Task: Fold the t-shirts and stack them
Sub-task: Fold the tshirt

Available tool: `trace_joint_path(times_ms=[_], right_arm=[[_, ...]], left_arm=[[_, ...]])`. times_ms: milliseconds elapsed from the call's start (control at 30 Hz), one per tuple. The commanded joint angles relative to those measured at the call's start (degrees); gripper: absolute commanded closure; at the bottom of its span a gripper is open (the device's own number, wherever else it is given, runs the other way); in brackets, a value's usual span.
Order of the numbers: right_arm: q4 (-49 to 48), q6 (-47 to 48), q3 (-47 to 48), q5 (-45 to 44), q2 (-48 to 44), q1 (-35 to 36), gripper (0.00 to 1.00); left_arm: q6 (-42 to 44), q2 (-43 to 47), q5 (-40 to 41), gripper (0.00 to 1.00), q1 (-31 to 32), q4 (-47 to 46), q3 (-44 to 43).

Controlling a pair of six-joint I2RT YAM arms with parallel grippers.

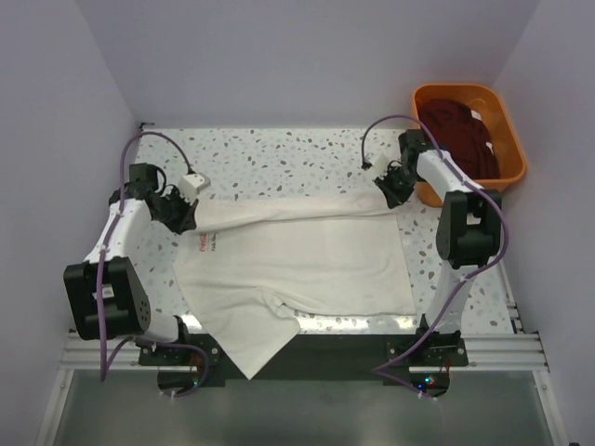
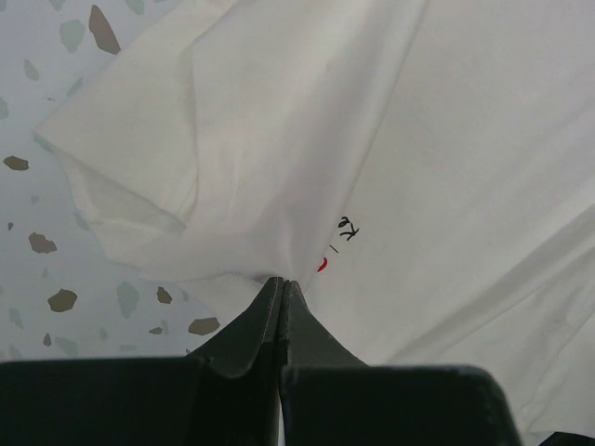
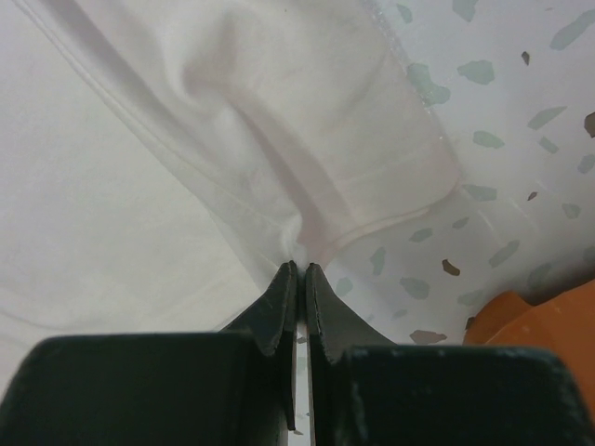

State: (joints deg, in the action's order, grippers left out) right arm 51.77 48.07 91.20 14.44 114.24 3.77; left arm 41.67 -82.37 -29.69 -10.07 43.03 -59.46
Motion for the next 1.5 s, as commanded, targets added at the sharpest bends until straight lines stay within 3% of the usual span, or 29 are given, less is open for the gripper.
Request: trace_joint_path(times_ms=[0,467,967,1133,1167,1333,1467], right_arm=[[0.61,1.23,-1.55,-0.55,-1.82,-0.34,1.0],[0.88,0.88,-1.2,-0.9,-1.56,-0.34,1.0],[1.75,2.2,-2.96,-0.99,-1.91,-0.25,1.0],[3.69,5.09,-3.3,-1.25,-4.89,-0.25,0.83],[4.73,5.88,-3.66,-1.43,-5.42,-0.25,0.81],[9.31,12.47,-3.23,-4.76,-7.1,-0.34,0.65],[11.77,10.03,2.3,-3.63,-4.38,-0.52,0.64]], left_arm=[[1.31,1.77,0.77,1.0,0.05,0.31,1.8],[2.1,-0.34,1.92,1.0,0.05,1.36,0.66],[2.63,-1.13,2.71,1.0,0.84,-1.01,5.41],[4.64,-1.57,1.48,0.99,0.84,0.83,4.79],[5.26,-1.05,1.04,0.9,0.84,1.88,4.79],[10.97,0.72,-1.68,0.7,0.75,7.06,2.61],[10.02,-0.24,-3.44,0.57,0.75,7.78,-0.65]])
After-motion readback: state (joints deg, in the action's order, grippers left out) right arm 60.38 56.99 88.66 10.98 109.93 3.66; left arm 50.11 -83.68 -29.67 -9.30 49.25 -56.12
